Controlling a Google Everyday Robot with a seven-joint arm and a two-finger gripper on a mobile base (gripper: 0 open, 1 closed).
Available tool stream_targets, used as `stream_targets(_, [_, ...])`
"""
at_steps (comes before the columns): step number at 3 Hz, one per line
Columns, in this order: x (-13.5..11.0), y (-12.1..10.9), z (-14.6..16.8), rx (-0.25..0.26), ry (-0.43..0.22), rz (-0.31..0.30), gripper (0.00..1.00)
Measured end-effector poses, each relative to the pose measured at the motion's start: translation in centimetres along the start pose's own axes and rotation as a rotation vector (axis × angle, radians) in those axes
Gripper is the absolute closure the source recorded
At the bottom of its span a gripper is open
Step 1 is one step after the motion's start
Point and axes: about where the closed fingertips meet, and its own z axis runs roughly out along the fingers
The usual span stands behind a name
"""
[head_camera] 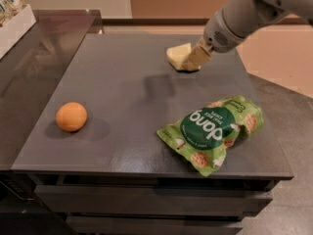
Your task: Move sponge near green rice chip bag
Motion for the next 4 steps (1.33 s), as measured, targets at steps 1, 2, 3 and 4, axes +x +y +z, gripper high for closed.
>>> stream_targets(1, [3.7, 2.1, -2.6, -0.028, 0.012, 0.015, 1.0])
stream_targets(2, [7.0, 4.3, -4.1, -0.056, 0.027, 0.035, 0.82])
stream_targets(3, [8.0, 5.5, -4.5, -0.093, 0.006, 0.027, 0.59])
stream_targets(4, [7.9, 5.6, -4.5, -0.095, 0.004, 0.023, 0.35])
